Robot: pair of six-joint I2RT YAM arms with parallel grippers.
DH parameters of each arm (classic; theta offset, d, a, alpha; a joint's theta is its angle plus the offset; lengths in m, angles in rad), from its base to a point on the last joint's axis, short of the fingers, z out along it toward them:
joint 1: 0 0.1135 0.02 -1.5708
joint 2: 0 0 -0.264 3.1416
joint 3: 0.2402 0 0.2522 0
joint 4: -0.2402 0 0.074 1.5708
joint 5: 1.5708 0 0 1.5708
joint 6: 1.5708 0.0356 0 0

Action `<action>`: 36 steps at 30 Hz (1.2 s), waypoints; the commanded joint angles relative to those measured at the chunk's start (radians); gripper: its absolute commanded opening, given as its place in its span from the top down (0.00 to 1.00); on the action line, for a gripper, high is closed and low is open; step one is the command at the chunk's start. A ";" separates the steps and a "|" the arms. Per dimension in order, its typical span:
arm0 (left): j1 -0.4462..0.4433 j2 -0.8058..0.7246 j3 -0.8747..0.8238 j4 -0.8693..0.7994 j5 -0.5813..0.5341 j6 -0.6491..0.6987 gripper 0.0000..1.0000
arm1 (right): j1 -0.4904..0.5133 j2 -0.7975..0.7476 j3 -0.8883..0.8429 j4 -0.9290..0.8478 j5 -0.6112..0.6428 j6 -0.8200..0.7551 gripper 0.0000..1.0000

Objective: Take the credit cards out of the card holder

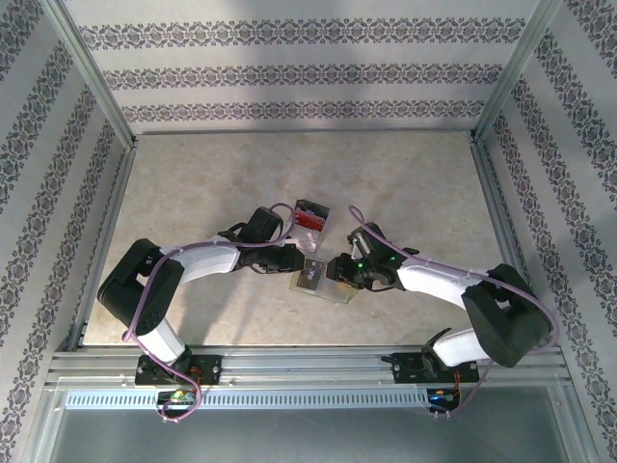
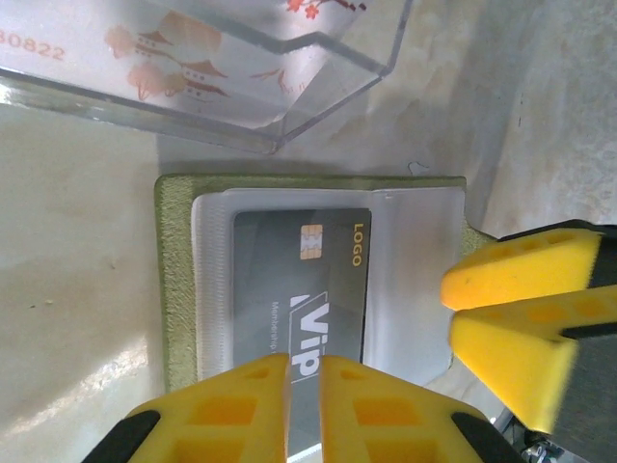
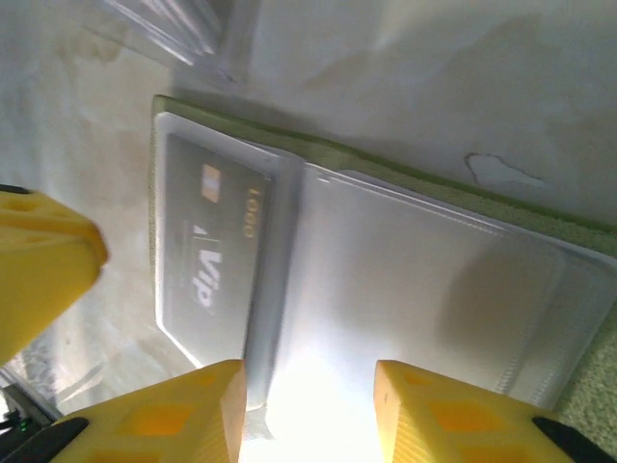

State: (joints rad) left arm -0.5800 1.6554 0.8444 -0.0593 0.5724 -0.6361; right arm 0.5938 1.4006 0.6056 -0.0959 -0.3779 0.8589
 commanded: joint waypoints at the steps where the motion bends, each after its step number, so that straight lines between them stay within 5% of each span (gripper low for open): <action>1: 0.014 -0.004 0.020 -0.001 0.003 0.019 0.84 | 0.012 -0.040 0.006 -0.009 0.017 -0.016 0.59; 12: 0.014 0.042 -0.002 0.078 0.030 -0.022 0.87 | 0.039 0.022 -0.024 0.222 -0.064 0.091 0.60; 36: 0.013 0.097 -0.016 0.034 -0.041 0.009 0.91 | 0.053 0.093 -0.056 0.268 -0.056 0.130 0.63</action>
State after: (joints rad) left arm -0.5800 1.7340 0.8436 -0.0143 0.5434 -0.6403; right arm 0.6331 1.4822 0.5640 0.1371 -0.4274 0.9741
